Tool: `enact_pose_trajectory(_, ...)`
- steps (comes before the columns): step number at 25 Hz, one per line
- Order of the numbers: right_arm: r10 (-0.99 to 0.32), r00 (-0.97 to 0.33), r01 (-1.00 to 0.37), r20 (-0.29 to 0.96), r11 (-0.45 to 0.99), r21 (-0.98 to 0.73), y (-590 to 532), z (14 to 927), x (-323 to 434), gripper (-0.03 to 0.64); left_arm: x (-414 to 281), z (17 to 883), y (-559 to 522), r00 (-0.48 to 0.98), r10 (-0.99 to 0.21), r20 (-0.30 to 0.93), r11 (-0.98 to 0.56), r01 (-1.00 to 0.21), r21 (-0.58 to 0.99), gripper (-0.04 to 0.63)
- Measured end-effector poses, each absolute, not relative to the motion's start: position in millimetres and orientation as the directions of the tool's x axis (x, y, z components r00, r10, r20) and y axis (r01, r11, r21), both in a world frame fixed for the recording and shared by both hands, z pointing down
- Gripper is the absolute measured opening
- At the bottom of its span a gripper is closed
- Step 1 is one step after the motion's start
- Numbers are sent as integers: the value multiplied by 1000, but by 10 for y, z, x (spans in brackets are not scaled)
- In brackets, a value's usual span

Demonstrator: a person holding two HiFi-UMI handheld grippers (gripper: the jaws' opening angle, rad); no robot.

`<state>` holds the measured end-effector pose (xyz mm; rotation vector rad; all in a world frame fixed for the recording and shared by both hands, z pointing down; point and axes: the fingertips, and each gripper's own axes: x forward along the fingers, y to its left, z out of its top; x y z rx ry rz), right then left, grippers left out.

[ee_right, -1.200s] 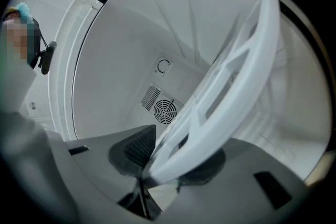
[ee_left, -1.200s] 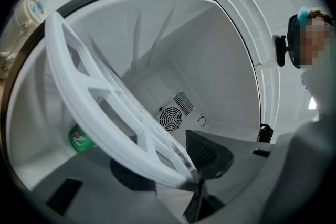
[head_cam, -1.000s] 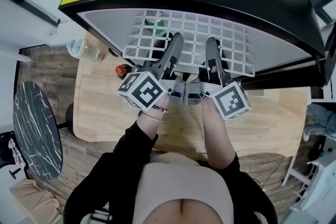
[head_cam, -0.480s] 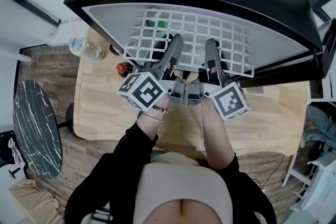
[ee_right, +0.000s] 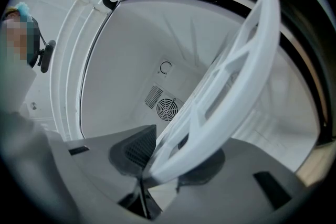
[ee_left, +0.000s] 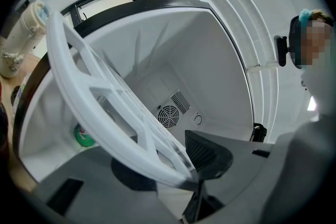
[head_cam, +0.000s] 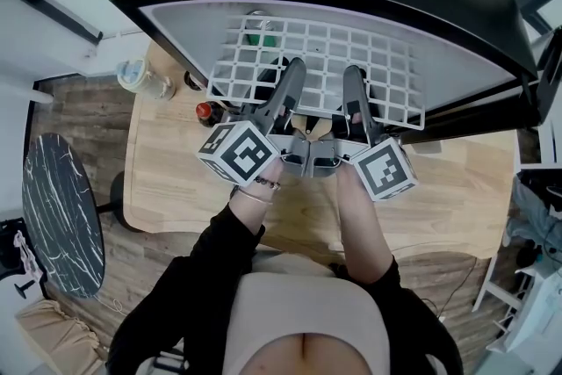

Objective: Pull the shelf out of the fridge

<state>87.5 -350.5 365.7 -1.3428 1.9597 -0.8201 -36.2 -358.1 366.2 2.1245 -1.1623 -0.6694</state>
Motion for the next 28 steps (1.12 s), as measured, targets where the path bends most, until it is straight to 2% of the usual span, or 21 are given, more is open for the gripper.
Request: enact_pose_trajectory(28, -942, -302, -553, -144, 296, -779, -3319, 3663, 857, 141, -376, 3682, -3396, 485, -865, -125, -411, -543, 732, 153)
